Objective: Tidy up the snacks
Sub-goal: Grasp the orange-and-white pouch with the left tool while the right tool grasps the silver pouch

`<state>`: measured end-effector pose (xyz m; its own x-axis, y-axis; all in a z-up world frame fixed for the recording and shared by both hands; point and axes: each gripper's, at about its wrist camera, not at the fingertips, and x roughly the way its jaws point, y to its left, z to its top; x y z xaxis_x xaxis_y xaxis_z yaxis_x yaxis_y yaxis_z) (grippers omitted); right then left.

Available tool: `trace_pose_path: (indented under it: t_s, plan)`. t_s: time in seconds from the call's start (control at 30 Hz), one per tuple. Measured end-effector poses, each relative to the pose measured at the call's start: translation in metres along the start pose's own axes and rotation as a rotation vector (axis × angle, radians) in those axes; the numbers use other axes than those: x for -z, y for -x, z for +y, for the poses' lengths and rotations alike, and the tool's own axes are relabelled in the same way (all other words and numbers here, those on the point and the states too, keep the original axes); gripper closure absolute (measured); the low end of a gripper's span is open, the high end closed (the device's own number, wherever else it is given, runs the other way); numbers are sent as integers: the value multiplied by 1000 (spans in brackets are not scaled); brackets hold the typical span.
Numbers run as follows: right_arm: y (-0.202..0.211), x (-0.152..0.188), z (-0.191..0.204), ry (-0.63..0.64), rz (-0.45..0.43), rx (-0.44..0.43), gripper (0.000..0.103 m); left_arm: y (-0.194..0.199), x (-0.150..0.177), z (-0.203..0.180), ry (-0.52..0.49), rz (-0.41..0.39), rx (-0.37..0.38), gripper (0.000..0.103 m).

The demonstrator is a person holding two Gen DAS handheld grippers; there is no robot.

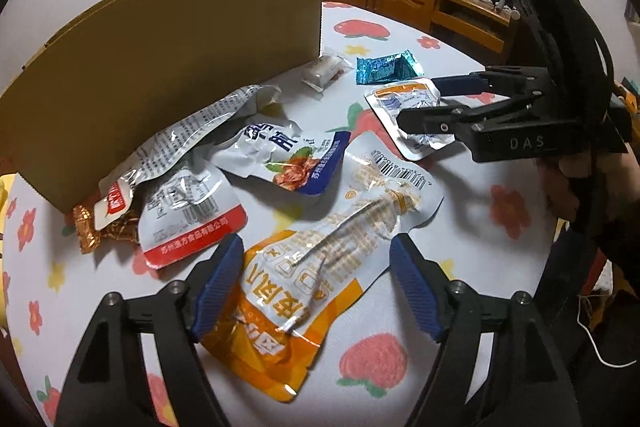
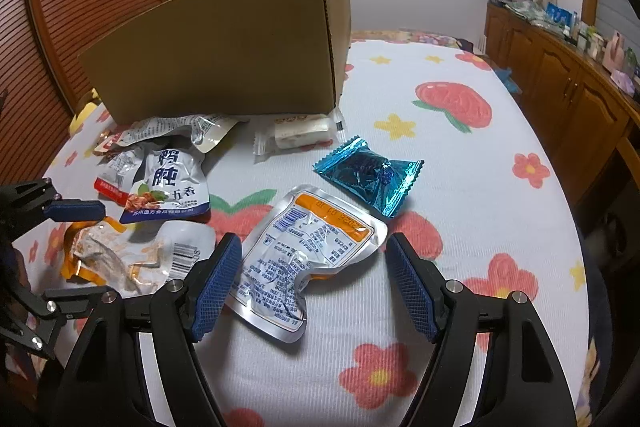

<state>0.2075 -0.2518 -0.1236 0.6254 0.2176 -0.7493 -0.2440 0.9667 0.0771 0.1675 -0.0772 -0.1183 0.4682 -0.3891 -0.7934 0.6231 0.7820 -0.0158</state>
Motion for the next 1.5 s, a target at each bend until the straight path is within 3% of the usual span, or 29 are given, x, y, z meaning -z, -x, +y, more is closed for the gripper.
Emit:
trace_pose_path:
  t_s: [0.17, 0.33, 0.43, 0.53, 0.77, 1.03, 1.5]
  plan:
    - [0, 0, 1, 7, 3, 5, 26, -10, -5, 3, 10, 18, 33, 15]
    - [1, 0, 2, 8, 1, 6, 26, -15, -5, -4, -29, 20, 10, 13]
    - [0, 1, 2, 8, 1, 6, 26, -13, -4, -5, -32, 17, 16, 20]
    - [1, 1, 1, 8, 0, 6, 26, -6, -1, -6, -40, 11, 29, 43]
    - [1, 1, 2, 8, 0, 5, 26, 8, 9, -9, -42, -21, 15, 58]
    - [0, 1, 2, 13, 2, 7, 26, 26, 17, -6, 3, -61, -3, 67]
    - [0, 1, 3, 17, 3, 11, 26, 41, 18, 9, 74, -94, 3, 70]
